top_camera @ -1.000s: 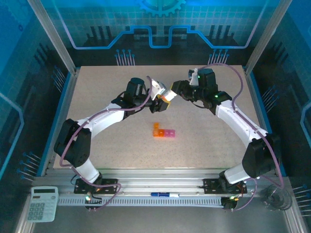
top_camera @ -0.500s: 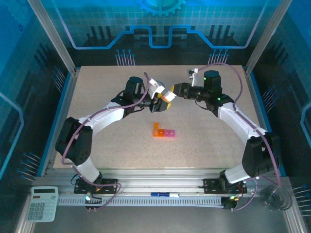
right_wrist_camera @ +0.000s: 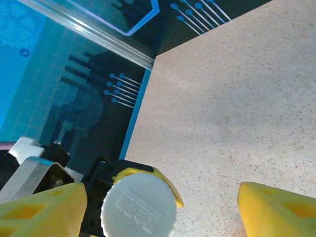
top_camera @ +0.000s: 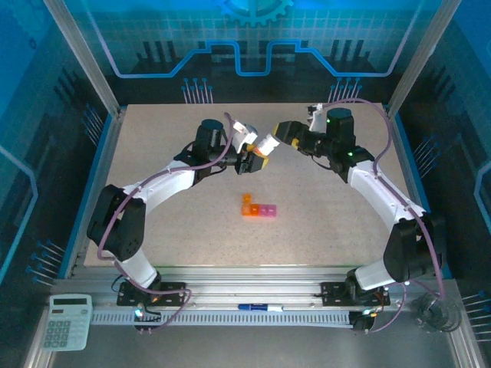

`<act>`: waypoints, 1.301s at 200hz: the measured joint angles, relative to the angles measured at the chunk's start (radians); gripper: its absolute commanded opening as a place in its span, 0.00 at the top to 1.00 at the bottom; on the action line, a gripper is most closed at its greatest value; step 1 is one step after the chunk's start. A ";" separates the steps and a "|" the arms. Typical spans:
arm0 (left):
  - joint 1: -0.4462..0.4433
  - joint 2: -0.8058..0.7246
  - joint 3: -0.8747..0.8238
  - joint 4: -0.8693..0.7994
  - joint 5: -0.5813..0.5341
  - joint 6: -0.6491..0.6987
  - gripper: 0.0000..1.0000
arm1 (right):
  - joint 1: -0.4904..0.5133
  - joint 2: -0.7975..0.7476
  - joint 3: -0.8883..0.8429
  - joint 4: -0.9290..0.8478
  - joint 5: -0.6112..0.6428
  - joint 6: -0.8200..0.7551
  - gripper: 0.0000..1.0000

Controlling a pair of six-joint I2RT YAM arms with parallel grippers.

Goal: Sort the pills into containers

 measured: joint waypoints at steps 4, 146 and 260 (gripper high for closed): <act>0.000 0.000 0.000 0.000 -0.005 0.007 1.00 | 0.000 0.000 0.004 -0.010 0.008 0.005 0.19; -0.020 0.000 0.000 -0.027 -0.064 0.070 1.00 | 0.076 0.054 0.073 -0.114 0.052 0.043 0.49; -0.019 0.000 -0.003 0.028 -0.025 0.011 1.00 | -0.026 0.047 0.000 0.103 -0.142 -0.137 0.57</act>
